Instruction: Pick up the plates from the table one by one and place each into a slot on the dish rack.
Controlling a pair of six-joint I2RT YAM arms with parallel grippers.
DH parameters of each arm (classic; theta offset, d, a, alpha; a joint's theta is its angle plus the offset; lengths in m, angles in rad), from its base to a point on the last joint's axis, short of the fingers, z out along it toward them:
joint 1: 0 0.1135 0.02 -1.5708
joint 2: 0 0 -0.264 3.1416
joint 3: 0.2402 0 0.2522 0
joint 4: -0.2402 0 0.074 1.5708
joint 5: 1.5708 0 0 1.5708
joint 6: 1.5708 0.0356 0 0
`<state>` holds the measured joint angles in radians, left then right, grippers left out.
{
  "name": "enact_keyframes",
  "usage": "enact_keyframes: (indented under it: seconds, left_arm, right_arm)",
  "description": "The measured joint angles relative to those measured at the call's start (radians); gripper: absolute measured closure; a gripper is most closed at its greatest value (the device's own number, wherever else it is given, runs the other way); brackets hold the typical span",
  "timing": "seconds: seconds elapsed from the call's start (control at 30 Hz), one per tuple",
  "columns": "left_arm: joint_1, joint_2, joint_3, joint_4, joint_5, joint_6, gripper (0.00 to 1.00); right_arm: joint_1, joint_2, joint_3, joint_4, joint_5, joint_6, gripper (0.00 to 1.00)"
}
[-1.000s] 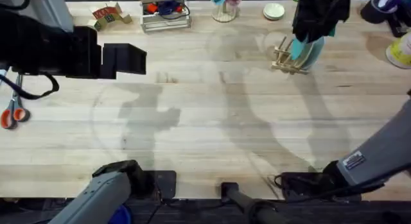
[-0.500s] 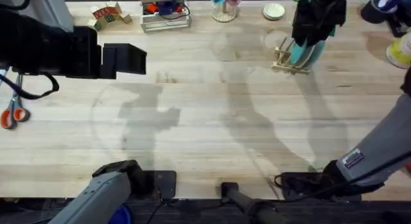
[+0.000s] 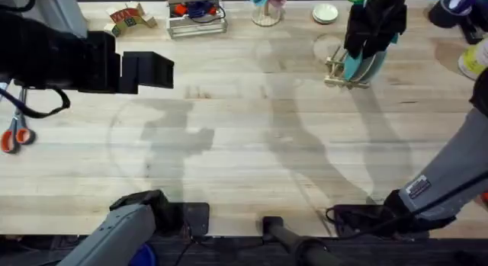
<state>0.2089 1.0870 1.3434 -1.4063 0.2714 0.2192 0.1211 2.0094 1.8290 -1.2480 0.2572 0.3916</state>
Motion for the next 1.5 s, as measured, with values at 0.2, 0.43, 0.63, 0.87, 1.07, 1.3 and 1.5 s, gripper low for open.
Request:
enact_keyframes:
  seconds: [0.2,0.43,0.63,0.87,1.07,1.3,1.5]
  left_arm:
    - [0.0,0.0,0.0,0.0,0.0,0.0,0.006]
    - [0.0,0.0,0.0,0.0,0.0,0.0,0.006]
    - [0.0,0.0,0.0,0.0,0.0,0.0,0.006]
    - [0.0,0.0,0.0,0.0,0.0,0.0,0.006]
    - [0.0,0.0,0.0,0.004,0.0,0.0,0.006]
    - [0.0,0.0,0.0,0.004,0.0,0.0,0.005]
    - [0.0,0.0,0.0,0.004,0.0,0.0,0.005]
  right_arm:
    - [0.0,0.0,0.0,0.0,-0.001,0.0,0.876]
    - [0.0,0.0,0.0,-0.001,-0.001,0.0,0.851]
    - [0.0,0.0,0.0,-0.025,-0.001,0.0,0.748]
    - [0.0,0.0,0.042,-0.056,0.0,0.0,0.735]
    - [0.0,0.0,0.113,-0.082,0.0,-0.007,0.73]
    - [0.0,0.0,0.2,-0.163,0.0,-0.034,0.735]
    - [0.0,-0.02,0.245,-0.203,0.0,-0.065,0.716]
